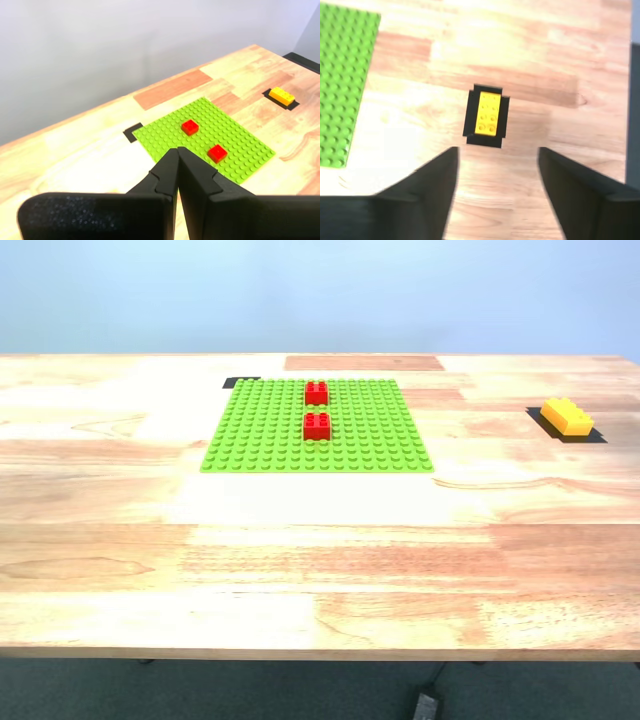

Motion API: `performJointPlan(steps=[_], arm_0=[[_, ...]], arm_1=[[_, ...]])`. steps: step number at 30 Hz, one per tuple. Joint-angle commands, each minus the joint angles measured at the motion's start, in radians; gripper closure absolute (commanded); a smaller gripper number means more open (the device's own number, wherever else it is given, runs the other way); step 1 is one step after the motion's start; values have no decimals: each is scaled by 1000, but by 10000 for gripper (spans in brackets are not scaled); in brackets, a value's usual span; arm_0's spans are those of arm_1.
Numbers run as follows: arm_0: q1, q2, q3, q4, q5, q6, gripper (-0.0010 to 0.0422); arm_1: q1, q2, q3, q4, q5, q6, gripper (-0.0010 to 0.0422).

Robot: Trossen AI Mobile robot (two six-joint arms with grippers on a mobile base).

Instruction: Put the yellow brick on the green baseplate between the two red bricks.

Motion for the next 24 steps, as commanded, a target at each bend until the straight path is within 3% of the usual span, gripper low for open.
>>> performJointPlan(steps=[1,4,13,24], arm_0=[[0,0,-2,-5,2,0,412],[0,0,-2,-3,2,0,412],[0,0,-2,-7,2,0,412],[0,0,-3,-25,2,26,413]], arm_1=[[-29,45,-32,45,-16,9,130],[-55,89,-74,102,-48,23,114],[-93,209,-196,269,-123,58,128],[-99,381,-227,421,-126,67,130]])
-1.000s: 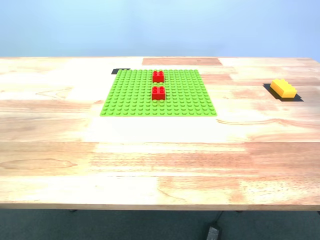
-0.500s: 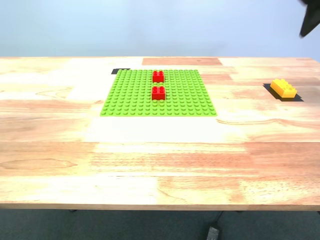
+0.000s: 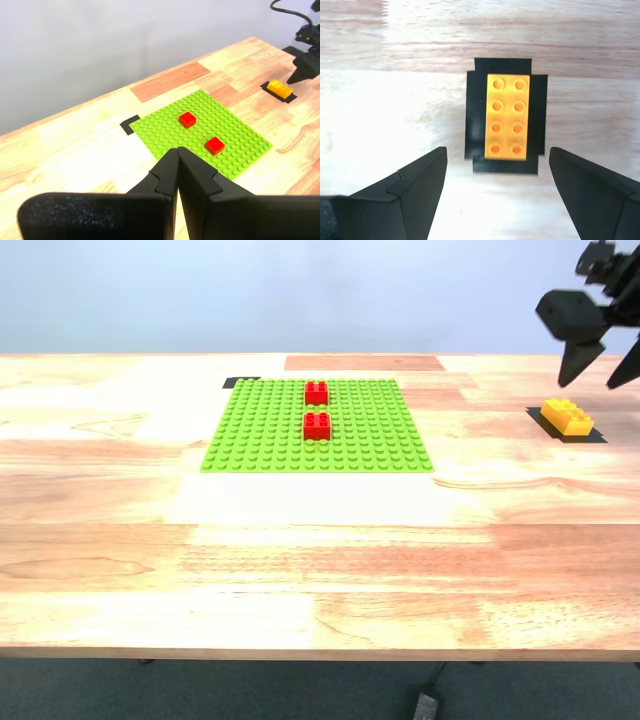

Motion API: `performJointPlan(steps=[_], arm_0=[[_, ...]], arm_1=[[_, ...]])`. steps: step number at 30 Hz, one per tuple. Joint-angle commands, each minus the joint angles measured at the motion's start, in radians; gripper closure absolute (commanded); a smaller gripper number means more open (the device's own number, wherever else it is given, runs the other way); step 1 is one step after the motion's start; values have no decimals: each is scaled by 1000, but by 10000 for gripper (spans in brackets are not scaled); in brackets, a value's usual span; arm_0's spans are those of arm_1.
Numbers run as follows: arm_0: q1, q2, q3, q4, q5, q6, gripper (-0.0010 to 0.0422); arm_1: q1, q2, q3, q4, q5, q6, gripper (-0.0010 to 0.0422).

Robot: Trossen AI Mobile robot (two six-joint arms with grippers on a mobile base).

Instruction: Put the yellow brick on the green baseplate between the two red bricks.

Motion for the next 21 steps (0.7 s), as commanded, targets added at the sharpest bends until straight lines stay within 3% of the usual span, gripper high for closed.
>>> performJointPlan(steps=[1,12,21], arm_0=[[0,0,0,2,0,2,412],[0,0,0,2,0,2,412],[0,0,0,7,0,2,412]], arm_1=[[1,43,-1,26,3,0,130],[-11,164,4,102,10,-1,142],[-31,175,4,151,12,-17,220]])
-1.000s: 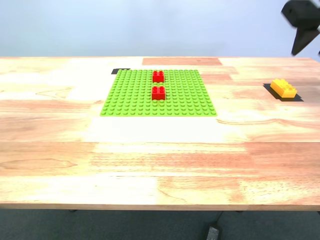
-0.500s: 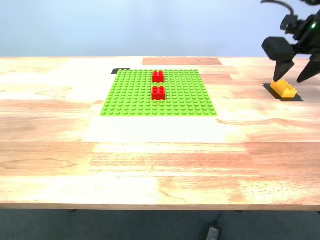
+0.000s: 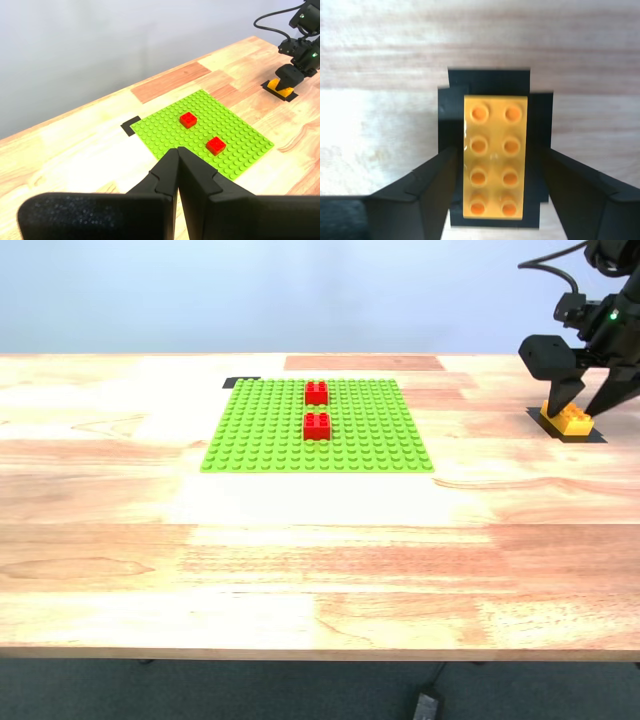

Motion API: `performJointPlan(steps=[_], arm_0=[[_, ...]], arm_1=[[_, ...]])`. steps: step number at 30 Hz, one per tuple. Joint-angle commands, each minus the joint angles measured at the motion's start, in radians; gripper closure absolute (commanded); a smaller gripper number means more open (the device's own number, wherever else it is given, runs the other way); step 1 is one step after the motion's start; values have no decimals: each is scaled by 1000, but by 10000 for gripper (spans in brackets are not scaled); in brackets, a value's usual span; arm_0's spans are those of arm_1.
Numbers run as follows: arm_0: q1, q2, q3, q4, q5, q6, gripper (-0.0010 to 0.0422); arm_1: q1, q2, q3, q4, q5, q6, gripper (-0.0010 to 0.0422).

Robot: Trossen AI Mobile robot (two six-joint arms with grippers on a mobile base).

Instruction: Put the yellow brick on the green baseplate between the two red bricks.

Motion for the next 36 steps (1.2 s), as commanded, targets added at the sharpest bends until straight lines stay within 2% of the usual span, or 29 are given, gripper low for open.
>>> performJointPlan(steps=[1,10,16,22,28,36], arm_0=[[0,0,0,8,0,0,412],[0,-3,1,7,8,0,412],[0,-3,1,8,16,0,412],[0,-2,0,6,15,0,412],[0,-5,0,7,16,0,412],[0,-8,0,3,15,0,413]], arm_1=[[-2,-2,-3,4,-3,-8,232],[-2,15,-21,11,-5,-12,299],[0,-40,10,-11,-12,-21,304],[46,-188,109,-105,-90,-137,304],[211,-303,206,-149,-203,-298,304],[502,-256,322,-165,-208,-386,304]])
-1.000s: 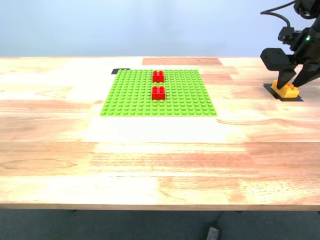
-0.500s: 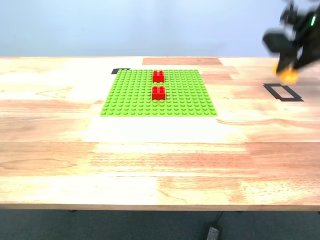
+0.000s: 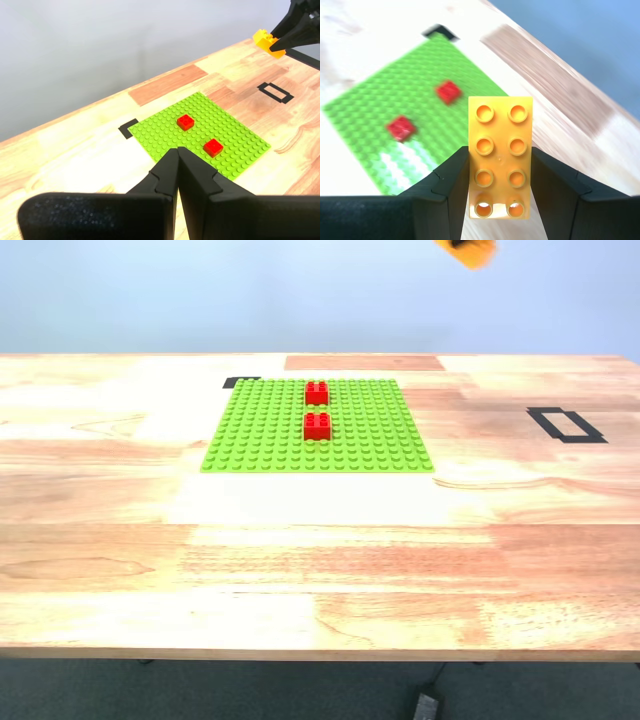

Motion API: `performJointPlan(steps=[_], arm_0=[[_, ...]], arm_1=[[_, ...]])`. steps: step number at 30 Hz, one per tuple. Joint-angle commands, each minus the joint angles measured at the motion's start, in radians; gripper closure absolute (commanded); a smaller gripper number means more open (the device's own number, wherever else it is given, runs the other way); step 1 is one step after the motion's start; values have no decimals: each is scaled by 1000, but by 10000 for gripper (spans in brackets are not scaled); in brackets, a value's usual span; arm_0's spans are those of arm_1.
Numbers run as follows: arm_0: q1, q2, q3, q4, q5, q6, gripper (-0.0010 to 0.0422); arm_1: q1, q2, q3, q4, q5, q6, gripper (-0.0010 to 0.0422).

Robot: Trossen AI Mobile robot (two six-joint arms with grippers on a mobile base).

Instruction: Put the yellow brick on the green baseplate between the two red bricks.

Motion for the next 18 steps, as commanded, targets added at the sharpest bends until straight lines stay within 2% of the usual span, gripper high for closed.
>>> performJointPlan(steps=[1,7,10,14,18], arm_0=[[0,-4,1,0,1,0,413],[0,-5,0,-2,0,27,413],[0,-5,1,-3,0,26,413],[0,-5,0,1,0,26,412],[0,-5,0,-1,0,26,412]], arm_1=[[90,65,54,-21,9,-53,304],[204,268,166,-138,137,-215,304],[232,350,202,-147,141,-257,304],[264,442,256,-148,208,-317,304],[283,513,309,-146,214,-344,304]])
